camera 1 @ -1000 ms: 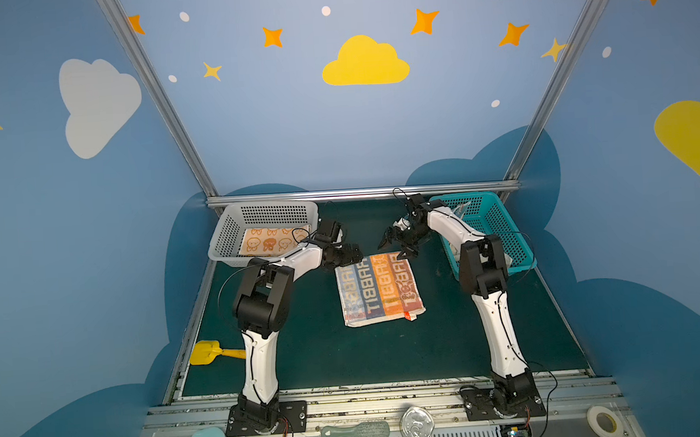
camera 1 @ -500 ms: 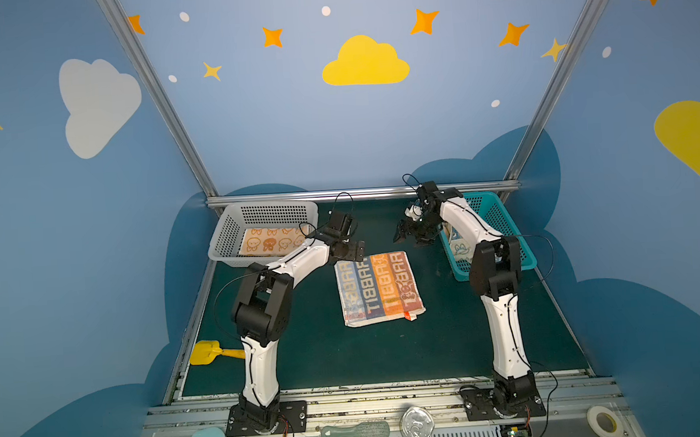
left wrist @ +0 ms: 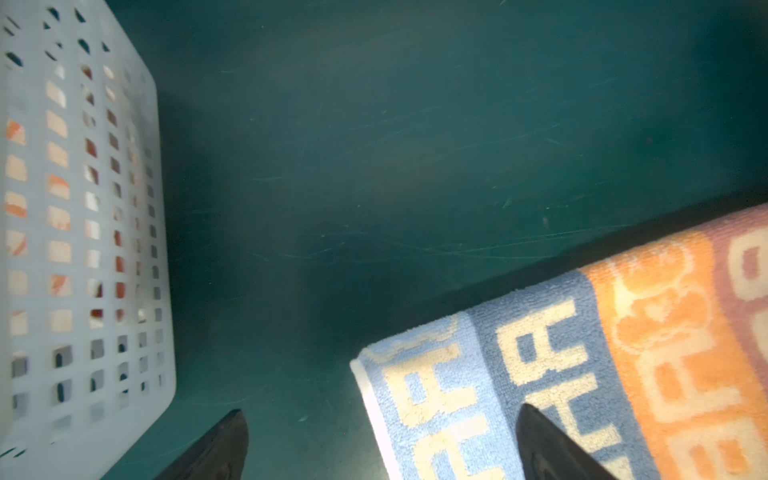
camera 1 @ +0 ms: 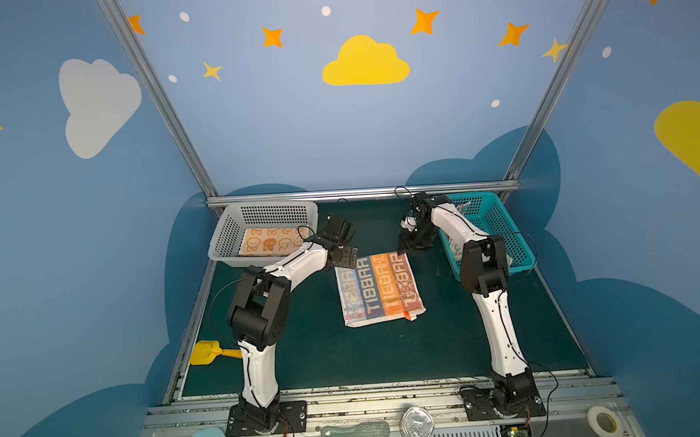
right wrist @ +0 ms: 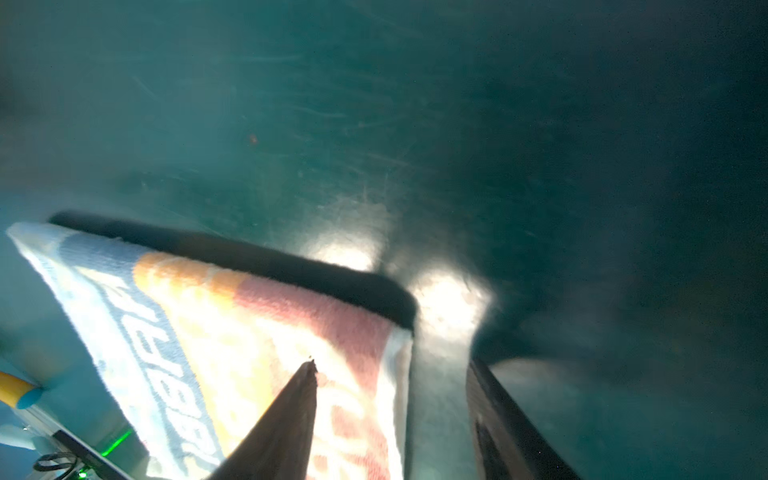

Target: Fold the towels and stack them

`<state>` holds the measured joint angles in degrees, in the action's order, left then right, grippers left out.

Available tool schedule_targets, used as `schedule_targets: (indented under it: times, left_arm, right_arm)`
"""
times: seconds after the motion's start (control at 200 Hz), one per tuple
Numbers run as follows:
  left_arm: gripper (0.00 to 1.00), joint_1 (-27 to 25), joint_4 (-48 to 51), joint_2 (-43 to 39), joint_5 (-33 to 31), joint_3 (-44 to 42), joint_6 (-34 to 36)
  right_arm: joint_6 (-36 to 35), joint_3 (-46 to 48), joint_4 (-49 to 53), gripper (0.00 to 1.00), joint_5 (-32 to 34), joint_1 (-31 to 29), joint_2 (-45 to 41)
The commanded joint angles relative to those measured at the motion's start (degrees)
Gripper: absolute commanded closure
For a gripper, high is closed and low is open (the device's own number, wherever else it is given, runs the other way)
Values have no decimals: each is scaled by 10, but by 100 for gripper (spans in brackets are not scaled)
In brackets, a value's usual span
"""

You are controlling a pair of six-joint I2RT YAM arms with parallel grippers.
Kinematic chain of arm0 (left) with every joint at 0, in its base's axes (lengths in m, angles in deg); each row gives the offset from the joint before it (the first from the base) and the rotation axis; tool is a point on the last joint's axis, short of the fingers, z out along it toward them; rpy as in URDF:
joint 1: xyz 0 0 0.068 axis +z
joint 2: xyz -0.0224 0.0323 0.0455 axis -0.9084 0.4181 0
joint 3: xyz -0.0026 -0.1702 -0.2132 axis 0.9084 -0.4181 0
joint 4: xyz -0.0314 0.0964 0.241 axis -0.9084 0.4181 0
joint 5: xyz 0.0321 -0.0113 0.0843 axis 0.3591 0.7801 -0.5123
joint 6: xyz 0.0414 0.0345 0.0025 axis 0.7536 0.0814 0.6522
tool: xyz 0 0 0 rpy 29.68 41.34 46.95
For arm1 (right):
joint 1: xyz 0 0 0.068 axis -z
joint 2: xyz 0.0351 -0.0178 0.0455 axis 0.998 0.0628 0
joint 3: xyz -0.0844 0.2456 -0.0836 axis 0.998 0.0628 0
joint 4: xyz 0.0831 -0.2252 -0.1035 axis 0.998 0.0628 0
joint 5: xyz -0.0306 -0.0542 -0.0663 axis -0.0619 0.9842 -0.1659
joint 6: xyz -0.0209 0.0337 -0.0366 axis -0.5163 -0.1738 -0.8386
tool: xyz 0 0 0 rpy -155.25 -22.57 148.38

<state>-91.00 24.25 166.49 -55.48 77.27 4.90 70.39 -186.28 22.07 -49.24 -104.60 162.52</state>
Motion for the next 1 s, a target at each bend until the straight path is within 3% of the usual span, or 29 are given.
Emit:
schedule_targets:
  times: [0.0, 0.18, 0.581, 0.771, 0.996]
  left_arm:
    - [0, 8, 16, -22, 10, 0, -7]
    - [0, 16, 19, -27, 62, -9, -24]
    - [0, 48, 20, 24, 177, 14, -31]
    - [2, 66, 26, 66, 219, 39, -21]
    - [12, 80, 28, 94, 234, 59, -10]
  right_arm:
    - [-13, -20, 10, 46, -3, -9, 16]
    - [-15, -40, 20, 55, 4, -17, 36]
    - [-14, -45, 21, 89, -1, -12, 45]
    - [-20, -41, 24, 92, 1, -10, 41]
    - [-29, -38, 25, 92, 6, -9, 38]
